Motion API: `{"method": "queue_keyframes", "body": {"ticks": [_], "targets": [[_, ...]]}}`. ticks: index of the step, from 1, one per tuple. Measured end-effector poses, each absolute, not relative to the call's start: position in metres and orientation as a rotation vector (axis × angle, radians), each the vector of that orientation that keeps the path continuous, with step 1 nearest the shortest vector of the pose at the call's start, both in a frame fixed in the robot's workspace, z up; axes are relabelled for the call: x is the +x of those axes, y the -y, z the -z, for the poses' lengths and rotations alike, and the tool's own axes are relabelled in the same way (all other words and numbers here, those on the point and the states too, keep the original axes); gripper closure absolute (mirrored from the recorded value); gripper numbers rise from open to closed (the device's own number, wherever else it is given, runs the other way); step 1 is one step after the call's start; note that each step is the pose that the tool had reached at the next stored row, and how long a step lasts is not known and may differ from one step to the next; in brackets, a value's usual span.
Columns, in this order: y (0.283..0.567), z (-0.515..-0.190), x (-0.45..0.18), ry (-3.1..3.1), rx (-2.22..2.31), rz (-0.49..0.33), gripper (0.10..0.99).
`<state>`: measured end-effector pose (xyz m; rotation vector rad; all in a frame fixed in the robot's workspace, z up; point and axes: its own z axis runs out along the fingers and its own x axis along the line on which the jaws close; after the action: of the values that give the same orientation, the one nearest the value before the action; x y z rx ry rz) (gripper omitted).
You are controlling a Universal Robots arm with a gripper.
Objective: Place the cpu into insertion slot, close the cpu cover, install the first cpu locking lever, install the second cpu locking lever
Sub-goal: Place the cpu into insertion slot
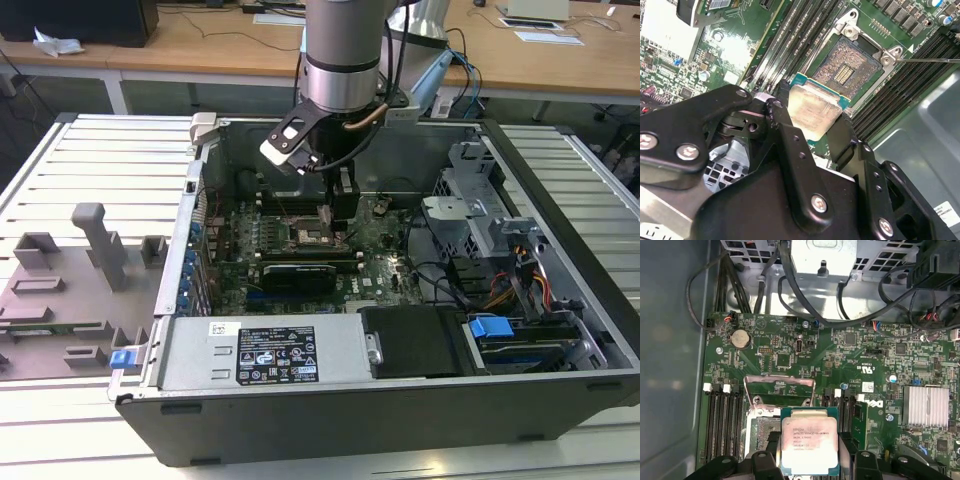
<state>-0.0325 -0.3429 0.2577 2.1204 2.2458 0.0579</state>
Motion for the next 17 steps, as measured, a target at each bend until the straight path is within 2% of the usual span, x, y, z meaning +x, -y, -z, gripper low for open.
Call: {"method": "queue_keyframes", "body": {"ticks": [17], "targets": [[0.343,-0.247,-0.039,-2.246,2.12,-0.058,0.541]]}}
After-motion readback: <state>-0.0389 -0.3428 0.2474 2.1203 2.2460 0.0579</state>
